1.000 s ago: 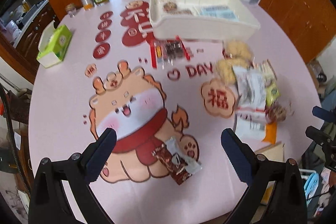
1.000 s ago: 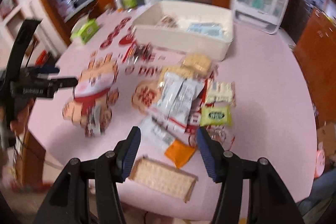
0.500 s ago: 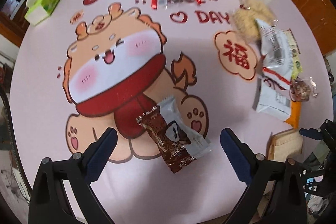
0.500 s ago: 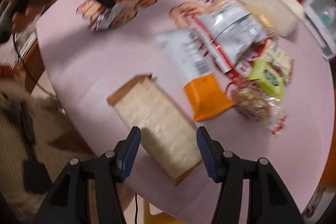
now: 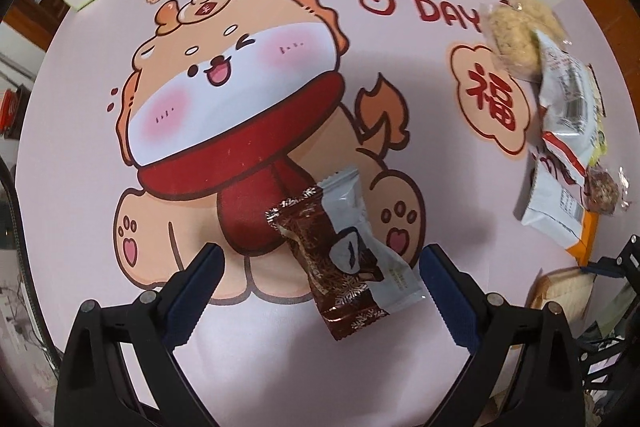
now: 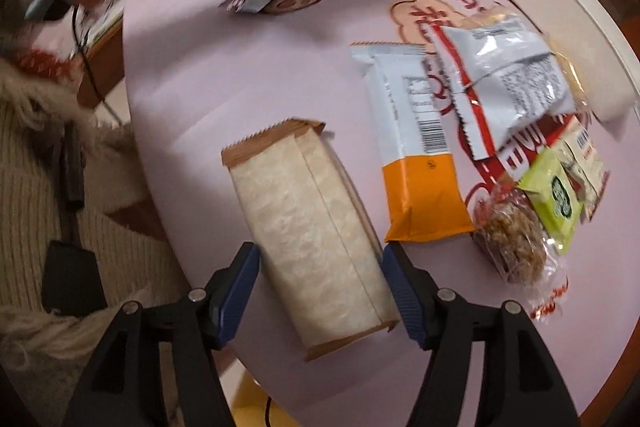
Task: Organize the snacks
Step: 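Grasp the brown chocolate-wrapped snack with the left gripper while the right gripper grasps the tan paper bread bag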
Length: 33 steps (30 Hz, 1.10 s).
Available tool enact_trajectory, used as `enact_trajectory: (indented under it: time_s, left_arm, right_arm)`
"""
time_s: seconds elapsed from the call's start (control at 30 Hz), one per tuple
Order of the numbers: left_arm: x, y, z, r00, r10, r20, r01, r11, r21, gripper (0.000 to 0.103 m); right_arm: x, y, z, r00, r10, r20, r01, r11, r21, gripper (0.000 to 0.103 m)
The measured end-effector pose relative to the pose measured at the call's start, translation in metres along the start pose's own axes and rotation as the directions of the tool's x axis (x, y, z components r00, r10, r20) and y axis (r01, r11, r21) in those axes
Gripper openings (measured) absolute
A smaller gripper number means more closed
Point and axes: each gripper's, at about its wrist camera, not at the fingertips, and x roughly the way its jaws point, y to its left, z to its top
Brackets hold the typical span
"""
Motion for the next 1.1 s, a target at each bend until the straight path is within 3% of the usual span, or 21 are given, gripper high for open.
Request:
enact_trajectory:
  time_s: [0.23,0.3,0.43,0.53,0.6,0.7,0.83,1.1]
  left_arm:
    - [0.010,0.002,0.002,1.000,0.000,-0.028,-0.001,0.999,-0.044,0.097]
    - [0.013,0.000,0.001,0.999,0.003,-0.038,-0.005,0.999,-0.047,0.093]
    - [0.013,0.000,0.004,1.000,0.011,-0.027,-0.012,0.999,-0.031,0.086]
    - [0.008,0.000,0.003,1.000,0.010,-0.012,-0.010,1.000,-0.022,0.069]
    - [0.002,0.000,0.002,1.000,0.010,0.008,-0.010,1.000,-0.015,0.038]
    - [-0.001,0.003,0.003,1.000,0.009,0.004,-0.009,1.000,-0.016,0.036]
    - [-0.009,0.003,0.001,1.000,-0.010,0.025,0.010,1.000,-0.018,0.034]
    - [-0.081,-0.014,0.009,0.983,-0.068,0.172,0.057,0.996,0.067,0.033]
  right_arm:
    - [0.006,0.012,0.007,0.999,-0.030,0.022,0.031,0.999,-0.019,0.068]
    - [0.006,0.010,0.013,0.998,-0.042,0.039,0.041,0.999,0.018,0.058]
    - [0.004,0.000,0.020,0.997,-0.012,0.080,0.000,0.990,0.140,0.058]
    - [-0.006,-0.006,0.023,0.988,0.039,0.150,-0.071,0.973,0.218,0.057]
    - [-0.016,-0.008,0.024,0.977,0.062,0.204,-0.114,0.961,0.253,0.057]
    - [-0.035,-0.017,0.028,0.958,0.080,0.274,-0.160,0.944,0.287,0.057]
    - [-0.058,-0.018,0.037,0.943,0.056,0.327,-0.162,0.938,0.307,0.057]
    - [-0.089,-0.037,0.054,0.918,-0.044,0.394,-0.121,0.915,0.384,0.057]
